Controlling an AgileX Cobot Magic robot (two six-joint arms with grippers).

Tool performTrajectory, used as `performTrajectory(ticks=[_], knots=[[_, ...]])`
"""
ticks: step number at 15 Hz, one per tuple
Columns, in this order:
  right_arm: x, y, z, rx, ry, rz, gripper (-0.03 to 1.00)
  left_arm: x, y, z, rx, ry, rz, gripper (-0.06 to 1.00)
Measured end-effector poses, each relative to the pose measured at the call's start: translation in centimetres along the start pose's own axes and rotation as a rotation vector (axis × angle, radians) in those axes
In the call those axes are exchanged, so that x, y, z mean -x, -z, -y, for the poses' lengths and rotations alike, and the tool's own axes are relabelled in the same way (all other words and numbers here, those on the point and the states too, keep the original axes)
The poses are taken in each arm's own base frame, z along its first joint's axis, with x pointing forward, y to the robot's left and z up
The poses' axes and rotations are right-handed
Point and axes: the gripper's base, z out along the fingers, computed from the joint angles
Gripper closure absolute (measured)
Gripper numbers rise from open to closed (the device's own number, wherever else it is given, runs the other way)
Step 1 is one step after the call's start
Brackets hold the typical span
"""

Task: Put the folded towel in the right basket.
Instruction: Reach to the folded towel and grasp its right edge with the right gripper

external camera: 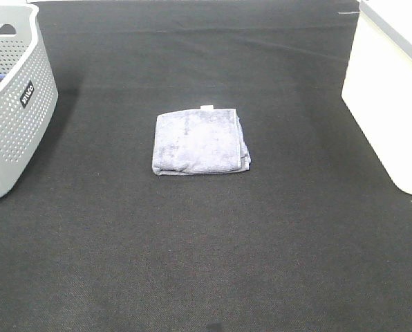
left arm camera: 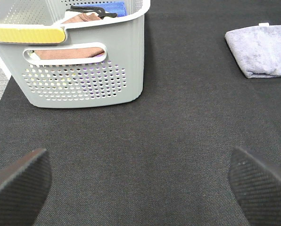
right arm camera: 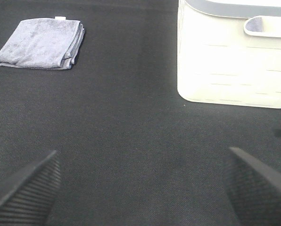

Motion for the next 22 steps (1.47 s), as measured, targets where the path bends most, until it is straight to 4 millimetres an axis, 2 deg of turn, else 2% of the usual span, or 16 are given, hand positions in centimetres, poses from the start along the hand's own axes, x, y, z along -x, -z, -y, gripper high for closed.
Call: performTrajectory(ticks=[22], knots=[[0.0,0.0,0.0,0.0,0.0,0.0,0.09,0.0,0.0,0.0,0.0,0.0,0.0,-0.03]])
